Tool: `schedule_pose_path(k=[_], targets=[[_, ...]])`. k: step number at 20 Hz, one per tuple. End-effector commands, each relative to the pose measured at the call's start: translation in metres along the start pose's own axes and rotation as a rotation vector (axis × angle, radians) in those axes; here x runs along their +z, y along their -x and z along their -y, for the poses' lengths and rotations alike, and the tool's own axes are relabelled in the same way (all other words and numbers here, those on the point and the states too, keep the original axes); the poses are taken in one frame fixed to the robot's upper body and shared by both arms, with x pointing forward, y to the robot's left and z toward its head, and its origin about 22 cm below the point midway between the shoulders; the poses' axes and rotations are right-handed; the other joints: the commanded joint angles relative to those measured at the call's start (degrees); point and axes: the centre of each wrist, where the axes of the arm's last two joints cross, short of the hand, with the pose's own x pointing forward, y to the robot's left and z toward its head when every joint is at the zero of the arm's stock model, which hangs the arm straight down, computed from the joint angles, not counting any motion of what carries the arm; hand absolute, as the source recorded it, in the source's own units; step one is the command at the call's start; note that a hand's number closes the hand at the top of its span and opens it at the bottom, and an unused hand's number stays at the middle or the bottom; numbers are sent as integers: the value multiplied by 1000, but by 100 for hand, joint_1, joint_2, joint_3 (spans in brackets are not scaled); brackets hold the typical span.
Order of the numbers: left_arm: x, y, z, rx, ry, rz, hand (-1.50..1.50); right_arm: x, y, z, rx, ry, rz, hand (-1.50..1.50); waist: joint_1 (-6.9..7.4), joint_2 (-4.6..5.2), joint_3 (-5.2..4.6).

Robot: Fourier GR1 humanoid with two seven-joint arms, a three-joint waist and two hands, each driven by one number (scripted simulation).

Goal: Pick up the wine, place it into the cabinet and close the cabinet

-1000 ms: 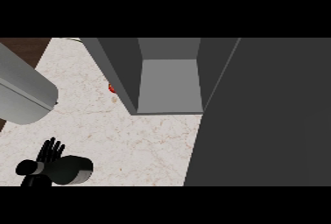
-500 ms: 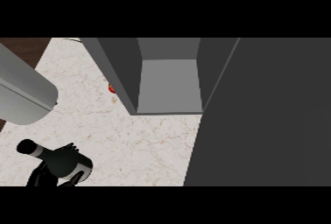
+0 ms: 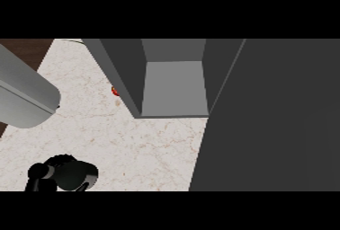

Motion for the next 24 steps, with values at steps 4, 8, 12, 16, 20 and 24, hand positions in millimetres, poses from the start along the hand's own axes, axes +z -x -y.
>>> schedule_pose_path(k=[4,8,12,16,20,24], targets=[[-35,13,44,70,133,-29,150,17,-18,0,-7,1,101,-150,-51,22,-28],[-57,13,60,98,198,-56,150,22,-21,4,-13,18,108,-150,-29,25,-24],[-69,-2,68,160,258,-50,150,36,-31,9,-28,21,87,-150,-45,-10,-20],[-71,-3,98,189,285,-40,150,38,-30,15,-11,35,79,-150,-3,15,-14],[-69,-25,118,219,323,-24,150,32,-31,20,8,41,103,-150,48,10,-9],[-56,-26,147,216,349,-40,150,29,-22,15,4,40,104,-150,40,20,-16]])
